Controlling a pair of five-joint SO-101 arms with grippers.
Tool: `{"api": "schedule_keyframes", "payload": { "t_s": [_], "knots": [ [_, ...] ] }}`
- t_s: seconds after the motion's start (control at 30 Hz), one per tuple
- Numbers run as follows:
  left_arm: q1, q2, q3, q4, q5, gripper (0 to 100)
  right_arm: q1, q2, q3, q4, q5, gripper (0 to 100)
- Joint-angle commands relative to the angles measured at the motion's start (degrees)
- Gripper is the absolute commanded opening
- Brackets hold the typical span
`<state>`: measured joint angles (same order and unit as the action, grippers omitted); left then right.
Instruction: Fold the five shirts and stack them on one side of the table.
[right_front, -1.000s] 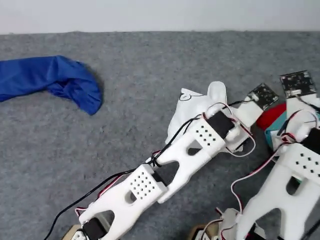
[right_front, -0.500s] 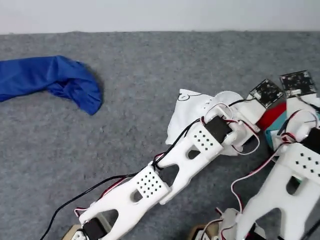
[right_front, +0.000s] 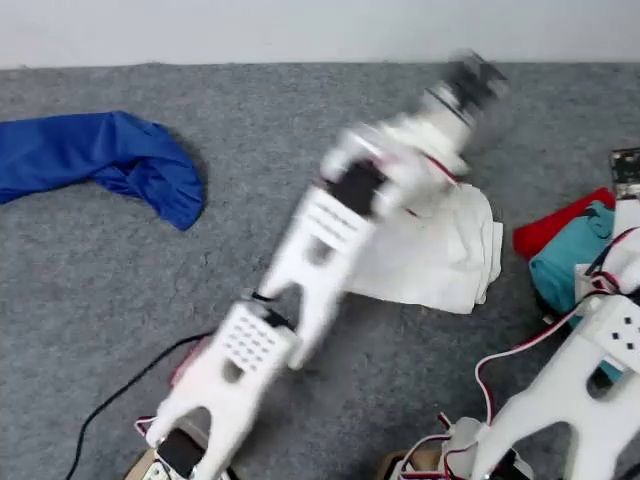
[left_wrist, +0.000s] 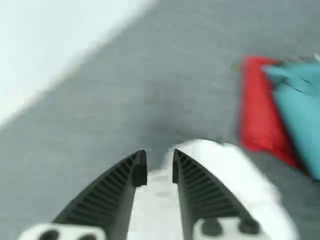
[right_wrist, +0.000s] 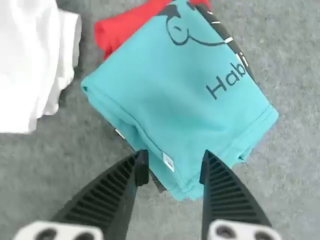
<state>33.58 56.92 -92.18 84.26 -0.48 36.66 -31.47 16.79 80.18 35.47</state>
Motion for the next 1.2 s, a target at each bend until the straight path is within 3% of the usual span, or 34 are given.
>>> {"api": "schedule_keyframes", "payload": {
  "t_s": [0.0,0.13,0.27,0.43,0.63,0.77,1.17],
  "knots": [
    [-9.05,-8.44,-3.65,4.40,-1.23,9,-4.18,-0.31,0.26,-3.65,-4.04,18.3],
    [-15.56,-6.24,-2.86,13.63,-0.88,9,-19.91,0.66,6.59,-9.10,-7.12,18.3],
    [-15.03,1.05,-0.04,16.09,-0.88,9,-38.11,7.60,7.82,-19.03,-9.85,18.3],
    [-16.26,8.00,-3.03,16.26,-1.05,9,-49.10,20.97,1.85,-30.55,-10.73,18.3],
    [-21.98,9.23,-4.00,16.26,-0.88,9,-50.95,40.13,-10.55,-32.75,-10.55,18.3],
    [-23.38,9.23,-4.00,16.26,-0.88,9,-47.25,47.87,-14.42,-26.59,-10.37,18.3],
    [-22.77,9.76,-4.00,16.26,-0.88,9,-34.07,40.04,-8.97,-11.74,-5.98,18.3]
  ]
}}
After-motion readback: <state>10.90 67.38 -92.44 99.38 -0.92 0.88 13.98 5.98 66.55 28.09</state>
